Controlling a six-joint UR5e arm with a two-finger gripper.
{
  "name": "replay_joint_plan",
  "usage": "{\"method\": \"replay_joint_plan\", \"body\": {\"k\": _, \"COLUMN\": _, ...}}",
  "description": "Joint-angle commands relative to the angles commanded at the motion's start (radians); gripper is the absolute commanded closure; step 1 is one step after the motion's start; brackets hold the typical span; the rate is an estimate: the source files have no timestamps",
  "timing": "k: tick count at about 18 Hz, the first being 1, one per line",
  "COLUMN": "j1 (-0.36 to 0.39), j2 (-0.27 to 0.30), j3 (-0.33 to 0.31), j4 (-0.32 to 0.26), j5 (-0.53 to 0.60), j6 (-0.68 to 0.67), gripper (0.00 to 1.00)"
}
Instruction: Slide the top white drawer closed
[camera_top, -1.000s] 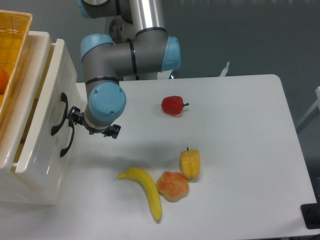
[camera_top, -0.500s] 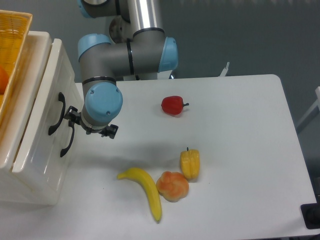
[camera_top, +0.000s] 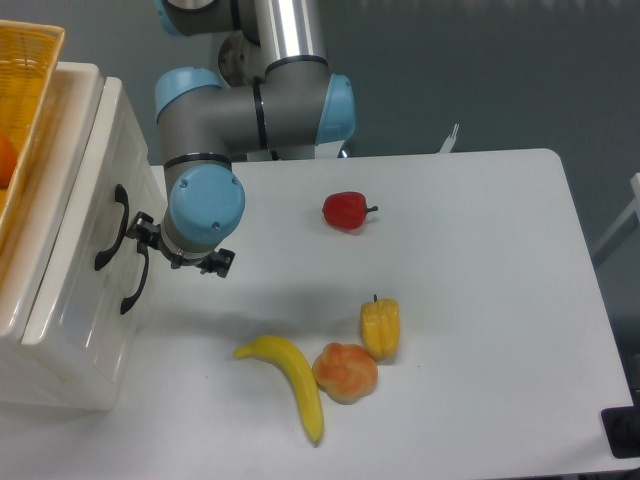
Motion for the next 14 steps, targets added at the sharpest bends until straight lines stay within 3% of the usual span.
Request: {"method": "replay_joint_plan", "body": {"k": 14, "j1": 0.0, "j2": 0.008, "j3": 0.002, "j4": -0.002, "j5": -0.018, "j6": -0.02, "gripper": 0.0}}
